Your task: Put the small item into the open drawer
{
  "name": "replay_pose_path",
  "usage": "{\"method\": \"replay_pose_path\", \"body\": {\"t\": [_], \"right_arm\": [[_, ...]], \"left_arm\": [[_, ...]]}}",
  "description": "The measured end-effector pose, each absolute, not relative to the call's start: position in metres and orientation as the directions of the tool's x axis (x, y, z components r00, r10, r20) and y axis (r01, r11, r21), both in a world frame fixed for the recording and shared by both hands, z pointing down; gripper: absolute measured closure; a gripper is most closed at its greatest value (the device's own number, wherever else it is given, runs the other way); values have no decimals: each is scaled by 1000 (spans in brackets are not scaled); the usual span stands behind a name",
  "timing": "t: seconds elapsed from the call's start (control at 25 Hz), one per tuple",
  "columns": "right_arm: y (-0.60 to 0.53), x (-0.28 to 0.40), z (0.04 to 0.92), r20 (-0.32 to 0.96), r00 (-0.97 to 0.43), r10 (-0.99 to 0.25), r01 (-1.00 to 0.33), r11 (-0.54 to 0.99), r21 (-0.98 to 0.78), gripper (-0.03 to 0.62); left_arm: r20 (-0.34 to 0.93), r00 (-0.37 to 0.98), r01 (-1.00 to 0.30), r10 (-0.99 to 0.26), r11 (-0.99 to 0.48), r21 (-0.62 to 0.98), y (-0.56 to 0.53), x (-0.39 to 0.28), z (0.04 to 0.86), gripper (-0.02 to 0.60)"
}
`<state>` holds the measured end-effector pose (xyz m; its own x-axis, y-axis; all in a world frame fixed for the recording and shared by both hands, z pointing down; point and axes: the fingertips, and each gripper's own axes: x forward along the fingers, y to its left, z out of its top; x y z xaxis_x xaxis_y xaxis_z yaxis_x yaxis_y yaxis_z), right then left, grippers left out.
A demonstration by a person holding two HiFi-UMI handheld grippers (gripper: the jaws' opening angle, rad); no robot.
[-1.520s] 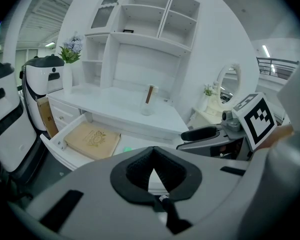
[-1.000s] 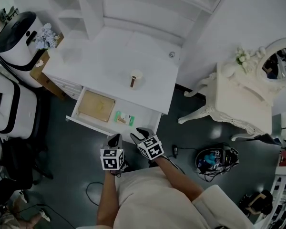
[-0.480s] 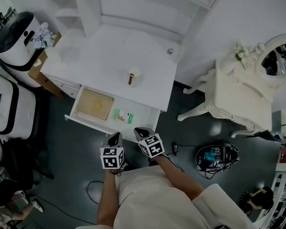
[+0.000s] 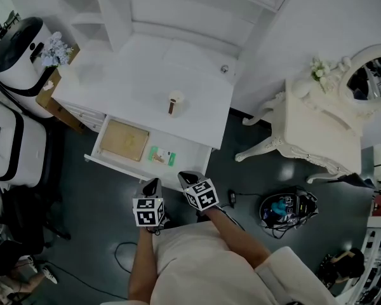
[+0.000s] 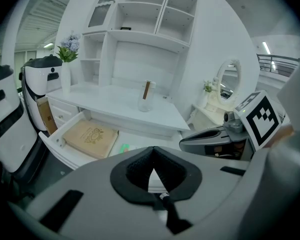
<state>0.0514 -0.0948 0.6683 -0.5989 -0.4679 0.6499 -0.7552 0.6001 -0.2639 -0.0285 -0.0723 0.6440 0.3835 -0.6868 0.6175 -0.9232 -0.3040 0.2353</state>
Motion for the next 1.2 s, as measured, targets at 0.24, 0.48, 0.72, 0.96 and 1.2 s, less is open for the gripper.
{"method": "replay_pose_path", "body": {"t": [0.24, 0.48, 0.72, 0.96, 1.2], "right_arm": [[-97, 55, 669, 660, -588, -468, -761, 596, -256, 569], [-95, 57, 671, 663, -585, -467, -761, 598, -252, 569], [-95, 57, 671, 666, -573, -478, -770, 591, -239, 569], [-95, 57, 673, 673, -560, -483, -779, 584, -229, 569], [-91, 59, 675, 680, -556, -478, -780, 583, -227, 569]], "left_arm": [[621, 379, -925, -686, -294, 240, -74, -29, 647, 566], [618, 379, -925, -688, -295, 238, -73, -28, 647, 566], [621, 384, -923, -684, -305, 236, -69, -30, 647, 566], [618, 388, -921, -683, -309, 237, -67, -32, 646, 566], [620, 394, -919, -678, -310, 245, -66, -32, 648, 566]]}}
